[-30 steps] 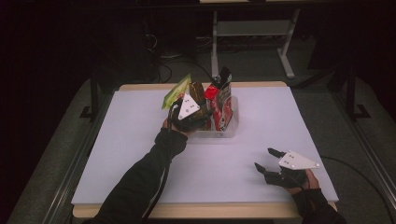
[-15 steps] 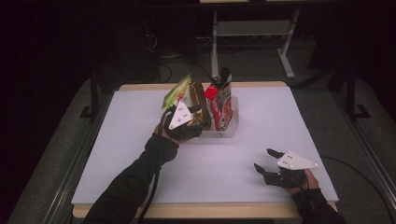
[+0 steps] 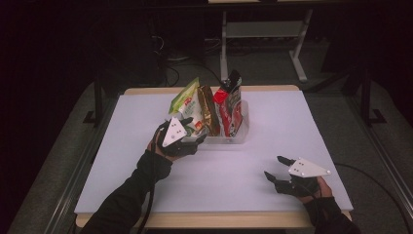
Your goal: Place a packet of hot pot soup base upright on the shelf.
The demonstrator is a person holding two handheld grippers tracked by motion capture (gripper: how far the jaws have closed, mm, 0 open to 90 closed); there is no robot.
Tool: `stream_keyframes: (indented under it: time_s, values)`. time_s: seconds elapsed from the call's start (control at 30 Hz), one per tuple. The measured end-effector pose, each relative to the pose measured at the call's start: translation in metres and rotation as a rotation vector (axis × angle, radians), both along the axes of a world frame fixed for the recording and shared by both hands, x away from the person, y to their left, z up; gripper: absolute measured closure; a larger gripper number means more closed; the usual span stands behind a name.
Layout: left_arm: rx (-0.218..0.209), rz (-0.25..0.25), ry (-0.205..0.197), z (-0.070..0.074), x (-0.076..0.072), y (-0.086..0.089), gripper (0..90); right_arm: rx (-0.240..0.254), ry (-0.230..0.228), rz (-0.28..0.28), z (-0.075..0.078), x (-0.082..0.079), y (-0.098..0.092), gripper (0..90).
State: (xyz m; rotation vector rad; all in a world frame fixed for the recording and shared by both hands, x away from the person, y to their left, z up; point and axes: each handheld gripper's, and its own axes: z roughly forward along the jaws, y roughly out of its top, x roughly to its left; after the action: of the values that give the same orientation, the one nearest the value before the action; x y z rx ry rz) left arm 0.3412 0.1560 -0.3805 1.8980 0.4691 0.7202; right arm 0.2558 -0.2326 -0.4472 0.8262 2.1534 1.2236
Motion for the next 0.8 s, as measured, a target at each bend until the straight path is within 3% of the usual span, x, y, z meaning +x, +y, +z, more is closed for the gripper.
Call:
stream_keyframes:
  time_s: [0.4, 0.5, 0.8]
  values:
    - [0.036, 0.057, 0.012, -0.015, -0.016, 0.037, 27.0, 0.0, -0.008, -0.01, 0.002, -0.001, -0.002, 29.1]
    - [0.038, 0.072, 0.034, -0.02, -0.018, 0.048, 26.9, 0.001, -0.01, -0.011, 0.002, -0.001, -0.002, 28.8]
    - [0.085, 0.111, 0.051, -0.036, -0.029, 0.076, 27.0, -0.004, -0.019, -0.01, 0.003, 0.0, -0.001, 28.2]
